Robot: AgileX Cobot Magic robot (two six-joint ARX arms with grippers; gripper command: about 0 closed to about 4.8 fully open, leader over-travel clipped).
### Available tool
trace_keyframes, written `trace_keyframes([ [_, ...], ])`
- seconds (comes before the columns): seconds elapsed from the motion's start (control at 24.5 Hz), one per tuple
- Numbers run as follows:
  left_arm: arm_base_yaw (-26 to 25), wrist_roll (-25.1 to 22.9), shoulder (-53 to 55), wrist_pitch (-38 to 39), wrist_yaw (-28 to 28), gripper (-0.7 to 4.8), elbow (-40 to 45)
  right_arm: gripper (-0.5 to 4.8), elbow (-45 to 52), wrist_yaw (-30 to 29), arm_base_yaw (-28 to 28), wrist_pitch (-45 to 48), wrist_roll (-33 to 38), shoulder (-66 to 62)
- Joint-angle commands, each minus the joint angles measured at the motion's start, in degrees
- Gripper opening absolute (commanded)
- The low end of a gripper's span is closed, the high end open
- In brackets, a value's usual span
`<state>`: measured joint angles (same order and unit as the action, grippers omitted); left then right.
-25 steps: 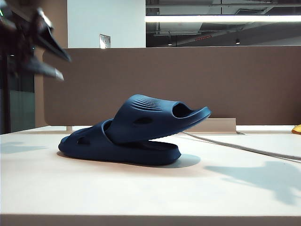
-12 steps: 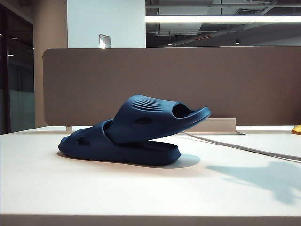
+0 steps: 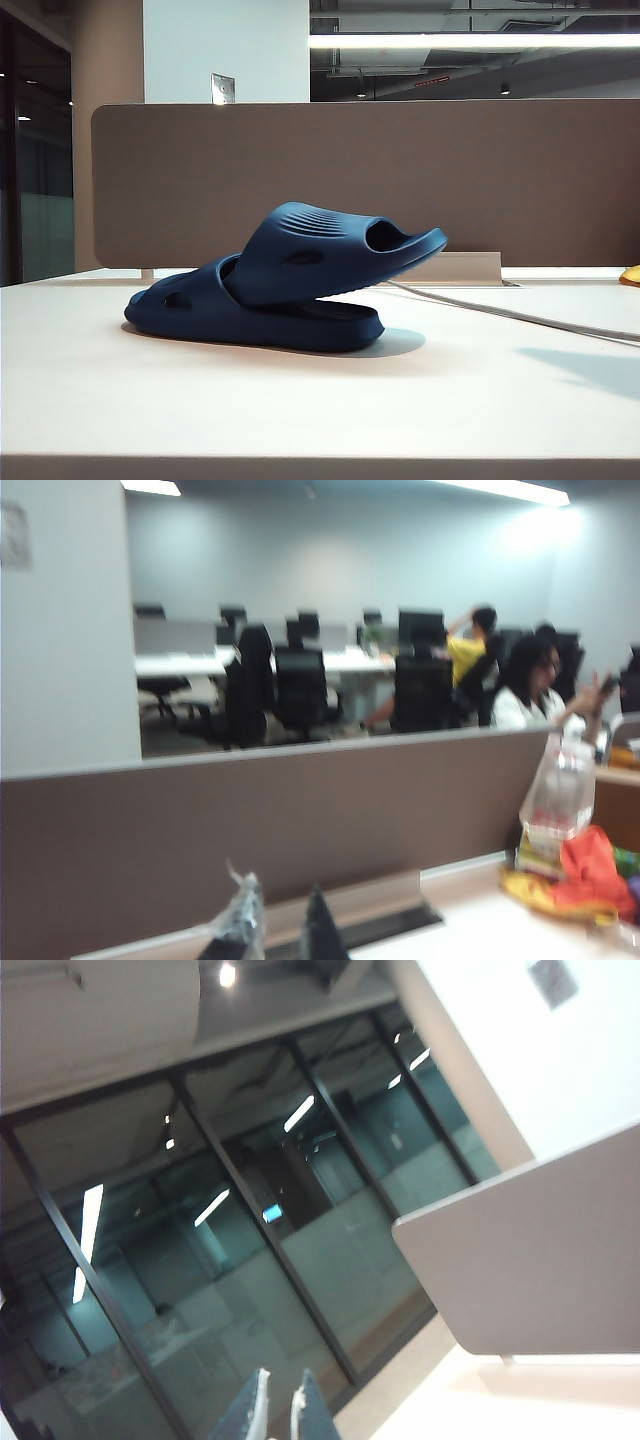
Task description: Interlock the pair of blue slippers on the table with their fronts facing up.
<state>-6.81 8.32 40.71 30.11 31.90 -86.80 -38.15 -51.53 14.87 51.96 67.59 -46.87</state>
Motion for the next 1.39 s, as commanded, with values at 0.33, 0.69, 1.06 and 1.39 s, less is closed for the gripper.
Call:
trace_keyframes([
  [0.33,0.7,8.9,-7.0,0.5,-5.0,0.48,3.3,-0.06,-8.1,1.7,1.8,-1.5,14.2,11.0],
  [0.69,5.4,6.5,-15.8,0.7,-7.7,-0.04,15.8,-0.06,-8.3,14.4,-2.7,-71.5,-33.3,42.2],
  [1.06,7.2,2.2,-23.6,1.1,-10.3,-0.04,29.3,-0.06,-9.1,27.6,-9.0,-96.8,-56.1,46.6],
  [1.39,7.2,-1.1,-27.1,-0.8,-10.3,-0.04,44.5,-0.06,-1.0,36.8,-11.7,-93.5,-58.7,46.6],
])
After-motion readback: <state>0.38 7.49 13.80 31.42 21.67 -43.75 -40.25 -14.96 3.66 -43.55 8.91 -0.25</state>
